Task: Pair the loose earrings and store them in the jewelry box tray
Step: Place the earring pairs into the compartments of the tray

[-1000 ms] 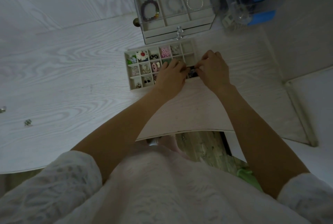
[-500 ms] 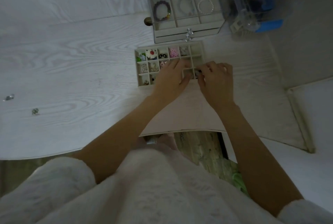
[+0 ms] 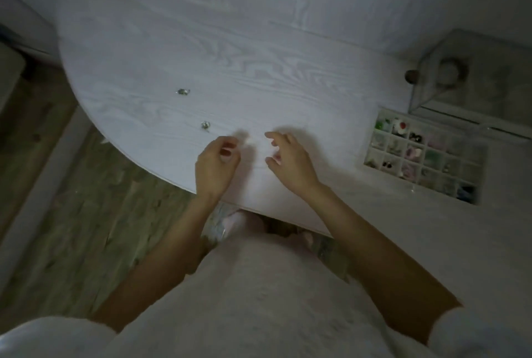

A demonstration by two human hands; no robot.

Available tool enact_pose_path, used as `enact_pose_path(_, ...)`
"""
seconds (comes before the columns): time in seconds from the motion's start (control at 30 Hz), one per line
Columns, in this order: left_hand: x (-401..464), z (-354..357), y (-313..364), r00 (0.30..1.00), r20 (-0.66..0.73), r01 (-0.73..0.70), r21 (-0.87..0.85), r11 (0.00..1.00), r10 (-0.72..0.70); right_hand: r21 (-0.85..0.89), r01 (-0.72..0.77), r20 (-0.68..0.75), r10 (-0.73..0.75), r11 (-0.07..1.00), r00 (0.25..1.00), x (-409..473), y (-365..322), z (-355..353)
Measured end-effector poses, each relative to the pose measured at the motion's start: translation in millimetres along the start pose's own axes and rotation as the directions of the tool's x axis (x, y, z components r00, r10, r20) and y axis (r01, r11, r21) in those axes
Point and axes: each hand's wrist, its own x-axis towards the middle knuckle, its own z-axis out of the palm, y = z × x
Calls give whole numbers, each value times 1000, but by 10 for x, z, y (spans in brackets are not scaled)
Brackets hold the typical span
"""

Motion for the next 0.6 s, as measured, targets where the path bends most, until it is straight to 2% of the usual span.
enact_pose_path(0.07, 233, -245, -311, 991, -29, 130, -27, 991, -131, -5, -12, 42, 12, 1000, 999, 317, -253, 299)
enact_pose_path(0.13, 438, -424, -532, 987, -2, 160, 34, 987, -160, -43, 10, 38, -9, 999, 999, 576, -469, 557)
enact_pose_path(0.23, 727, -600, -725, 992, 70, 99, 106, 989, -107, -127, 13, 22, -10, 992, 1000, 878, -727, 820)
enact_pose_path(0.4, 1224, -761, -892, 998, 25, 50, 162, 986, -55, -139, 96, -6, -97, 986, 995, 1148, -879, 972)
enact_pose_path(0.53, 1597, -803, -901, 993, 116, -57, 260, 964, 28, -203, 132, 21, -130, 970, 991, 1227, -887, 938)
enact_pose_path(0.6, 1732, -812, -909, 987, 137, -112, 229, 967, 82, -205, 97, 16, -95, 974, 995, 1246, -897, 921)
